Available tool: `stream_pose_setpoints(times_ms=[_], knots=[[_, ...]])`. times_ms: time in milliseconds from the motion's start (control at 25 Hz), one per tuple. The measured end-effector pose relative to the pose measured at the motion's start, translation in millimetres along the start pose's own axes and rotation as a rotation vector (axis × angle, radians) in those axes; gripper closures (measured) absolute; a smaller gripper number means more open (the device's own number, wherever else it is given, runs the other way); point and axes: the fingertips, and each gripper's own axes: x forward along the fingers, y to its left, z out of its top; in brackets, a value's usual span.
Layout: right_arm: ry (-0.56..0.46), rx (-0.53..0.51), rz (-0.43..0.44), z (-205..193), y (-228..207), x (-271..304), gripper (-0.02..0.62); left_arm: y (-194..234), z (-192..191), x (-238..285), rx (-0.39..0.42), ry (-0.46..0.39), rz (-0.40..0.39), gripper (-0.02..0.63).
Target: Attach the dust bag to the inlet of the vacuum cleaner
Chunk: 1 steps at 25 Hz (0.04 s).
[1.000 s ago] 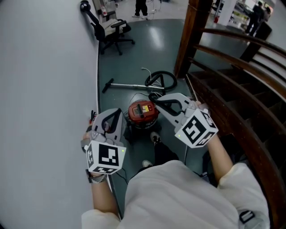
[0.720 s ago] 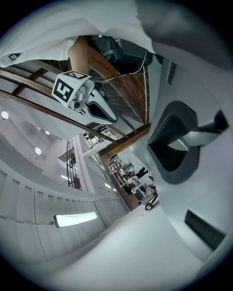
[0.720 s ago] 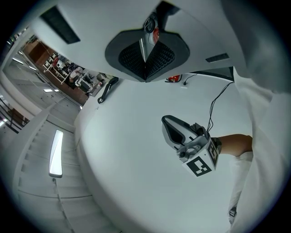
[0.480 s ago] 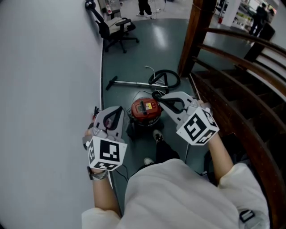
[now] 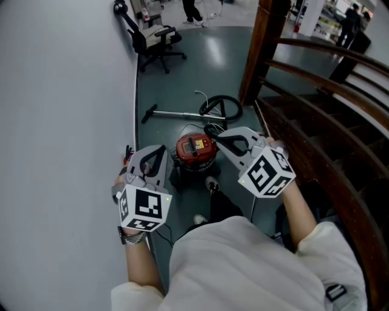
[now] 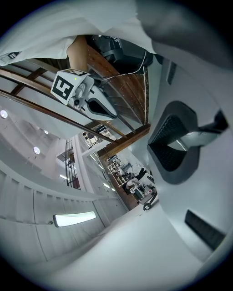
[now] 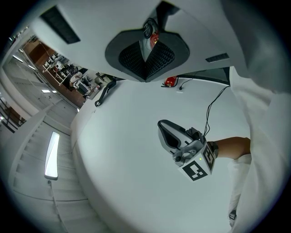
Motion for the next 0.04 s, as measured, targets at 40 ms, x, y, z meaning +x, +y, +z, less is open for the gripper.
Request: stream_pose_setpoints(times_ms=[40], knots=[[0.0, 0.003, -0.001, -1.0, 0.2, -0.1, 0.568, 0.1, -0.5, 0.4, 0.001, 0.002, 0.001, 0.604]])
